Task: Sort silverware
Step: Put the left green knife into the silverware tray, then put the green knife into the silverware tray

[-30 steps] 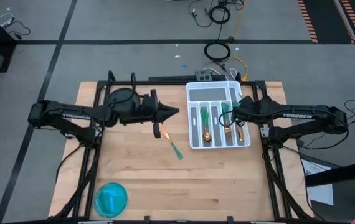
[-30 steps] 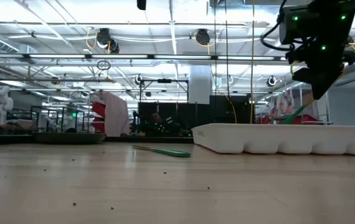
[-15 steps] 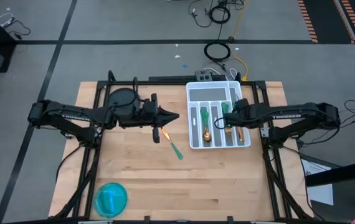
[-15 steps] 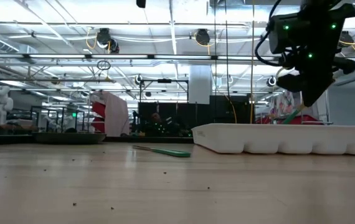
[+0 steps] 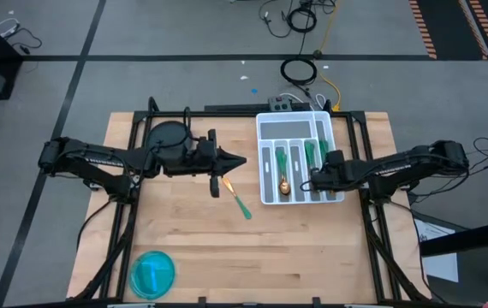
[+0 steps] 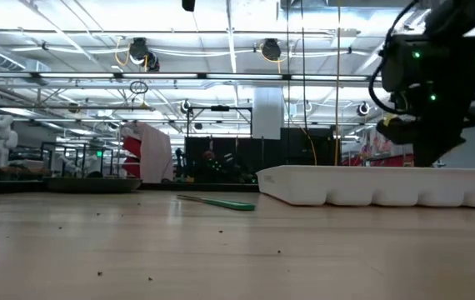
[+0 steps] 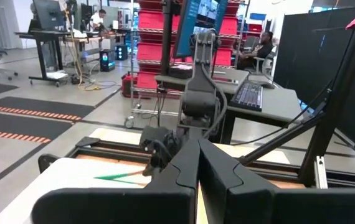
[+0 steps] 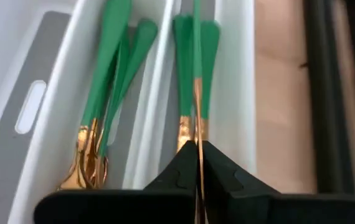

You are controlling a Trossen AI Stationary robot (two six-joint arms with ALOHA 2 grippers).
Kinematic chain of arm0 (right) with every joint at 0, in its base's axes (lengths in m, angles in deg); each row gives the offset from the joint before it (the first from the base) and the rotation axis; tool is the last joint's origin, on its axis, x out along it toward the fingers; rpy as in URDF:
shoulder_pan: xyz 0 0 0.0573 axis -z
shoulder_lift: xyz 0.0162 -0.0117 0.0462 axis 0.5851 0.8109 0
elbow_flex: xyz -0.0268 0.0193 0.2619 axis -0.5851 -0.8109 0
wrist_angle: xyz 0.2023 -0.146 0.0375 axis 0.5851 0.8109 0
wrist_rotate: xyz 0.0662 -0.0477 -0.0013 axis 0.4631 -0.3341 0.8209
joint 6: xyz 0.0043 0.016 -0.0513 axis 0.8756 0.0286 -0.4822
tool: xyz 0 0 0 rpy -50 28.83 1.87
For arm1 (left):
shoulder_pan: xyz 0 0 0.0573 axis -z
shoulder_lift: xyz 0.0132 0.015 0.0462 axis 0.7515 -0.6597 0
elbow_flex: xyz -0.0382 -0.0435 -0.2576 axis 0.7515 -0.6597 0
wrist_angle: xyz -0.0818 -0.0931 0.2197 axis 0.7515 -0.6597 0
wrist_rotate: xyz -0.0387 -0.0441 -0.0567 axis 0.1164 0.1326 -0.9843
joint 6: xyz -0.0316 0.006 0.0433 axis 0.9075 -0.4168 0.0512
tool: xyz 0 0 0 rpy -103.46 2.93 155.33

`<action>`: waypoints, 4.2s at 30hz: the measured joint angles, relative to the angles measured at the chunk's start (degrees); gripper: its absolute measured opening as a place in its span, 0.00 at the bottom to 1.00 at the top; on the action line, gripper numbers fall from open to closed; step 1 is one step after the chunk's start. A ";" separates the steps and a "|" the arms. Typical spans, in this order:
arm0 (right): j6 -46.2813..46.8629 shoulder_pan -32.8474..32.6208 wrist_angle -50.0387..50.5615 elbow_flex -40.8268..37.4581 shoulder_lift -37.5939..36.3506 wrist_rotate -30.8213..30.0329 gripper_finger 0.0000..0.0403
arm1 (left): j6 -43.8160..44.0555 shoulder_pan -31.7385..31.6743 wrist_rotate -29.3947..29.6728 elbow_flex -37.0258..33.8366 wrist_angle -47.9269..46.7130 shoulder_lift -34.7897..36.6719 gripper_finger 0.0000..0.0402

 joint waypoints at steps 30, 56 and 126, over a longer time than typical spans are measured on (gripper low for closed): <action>-0.54 -3.33 -14.85 -8.82 0.00 7.64 0.15 | 0.07 0.00 0.02 0.07 -2.28 0.00 0.03; -37.19 -3.40 0.30 25.07 -11.68 7.61 0.45 | -24.16 -3.83 -4.94 0.13 -43.00 -5.84 0.03; -39.57 -5.26 -7.59 28.40 -8.92 14.26 0.45 | -50.71 -7.62 -24.63 2.37 -27.10 -39.96 0.04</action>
